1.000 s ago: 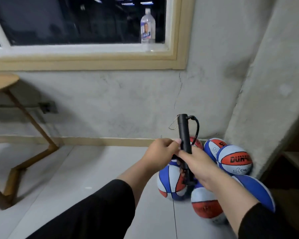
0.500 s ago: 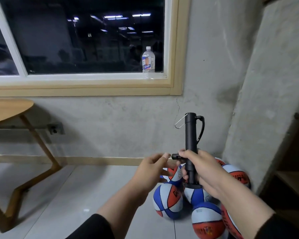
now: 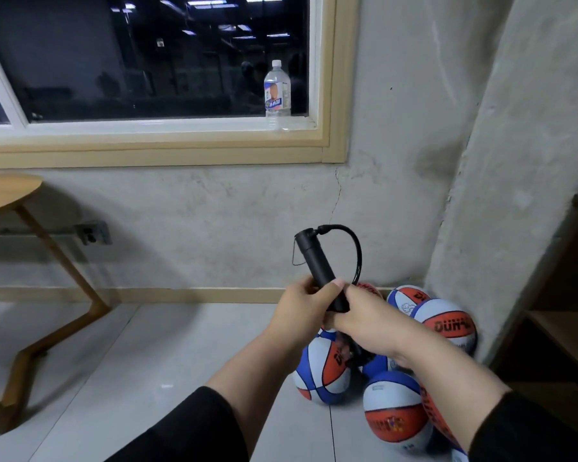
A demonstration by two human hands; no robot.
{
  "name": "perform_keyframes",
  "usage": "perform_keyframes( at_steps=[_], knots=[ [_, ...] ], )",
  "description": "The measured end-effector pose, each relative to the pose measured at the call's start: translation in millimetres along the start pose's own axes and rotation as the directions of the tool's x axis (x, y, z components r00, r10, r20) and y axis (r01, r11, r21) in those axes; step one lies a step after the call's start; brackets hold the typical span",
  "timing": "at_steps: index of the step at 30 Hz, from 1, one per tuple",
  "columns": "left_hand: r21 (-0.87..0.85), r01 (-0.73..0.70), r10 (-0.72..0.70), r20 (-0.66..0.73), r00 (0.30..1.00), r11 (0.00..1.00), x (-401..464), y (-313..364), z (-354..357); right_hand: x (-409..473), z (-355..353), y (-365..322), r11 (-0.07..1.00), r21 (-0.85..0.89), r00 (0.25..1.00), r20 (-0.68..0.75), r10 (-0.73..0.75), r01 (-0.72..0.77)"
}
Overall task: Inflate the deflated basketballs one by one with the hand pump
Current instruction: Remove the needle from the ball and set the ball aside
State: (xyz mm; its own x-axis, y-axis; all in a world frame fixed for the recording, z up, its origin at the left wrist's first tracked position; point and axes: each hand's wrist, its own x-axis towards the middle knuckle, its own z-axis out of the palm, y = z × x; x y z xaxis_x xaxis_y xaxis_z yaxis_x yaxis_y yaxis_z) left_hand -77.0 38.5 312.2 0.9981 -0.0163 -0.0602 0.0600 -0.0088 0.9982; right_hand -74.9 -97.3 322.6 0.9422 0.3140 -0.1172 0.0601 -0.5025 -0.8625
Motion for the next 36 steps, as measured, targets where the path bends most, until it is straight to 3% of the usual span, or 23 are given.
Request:
perform_keyframes(
  at_steps=[5,10,14,20,26,30,36],
  knots=[
    [-0.137,0.051,-0.075,-0.176,0.982,0.989,28.3,-6.5,-11.5,14.0,-14.7,4.3,0.997,-0.019,0.992,-0.095,-0.082,0.08],
    [-0.468,0.16,-0.262,-0.159,0.952,0.869,43.5,-10.0,-24.6,19.2,-20.0,17.5,0.987,-0.131,0.971,-0.206,-0.123,0.098],
    [-0.478,0.211,-0.287,-0.09,0.954,0.852,43.8,-9.7,-20.9,22.7,-6.4,19.6,0.982,-0.169,0.954,-0.271,-0.128,0.084],
    [-0.499,0.26,-0.302,-0.004,0.953,0.827,33.2,-8.2,-7.1,29.0,2.3,13.0,0.99,0.035,0.873,-0.477,-0.101,0.133],
    [-0.63,0.189,-0.287,-0.057,0.956,0.753,32.4,-1.4,-12.8,25.9,4.7,9.2,0.947,0.277,0.906,-0.423,-0.03,0.161],
    [-0.698,0.17,-0.25,-0.013,0.968,0.695,31.5,-2.1,-16.9,22.9,7.5,9.4,0.918,0.311,0.919,-0.377,-0.119,0.246],
    [-0.649,0.198,-0.233,0.033,0.972,0.734,28.1,-5.5,-15.7,24.9,10.4,6.5,0.921,0.312,0.892,-0.445,-0.076,0.234]
  ],
)
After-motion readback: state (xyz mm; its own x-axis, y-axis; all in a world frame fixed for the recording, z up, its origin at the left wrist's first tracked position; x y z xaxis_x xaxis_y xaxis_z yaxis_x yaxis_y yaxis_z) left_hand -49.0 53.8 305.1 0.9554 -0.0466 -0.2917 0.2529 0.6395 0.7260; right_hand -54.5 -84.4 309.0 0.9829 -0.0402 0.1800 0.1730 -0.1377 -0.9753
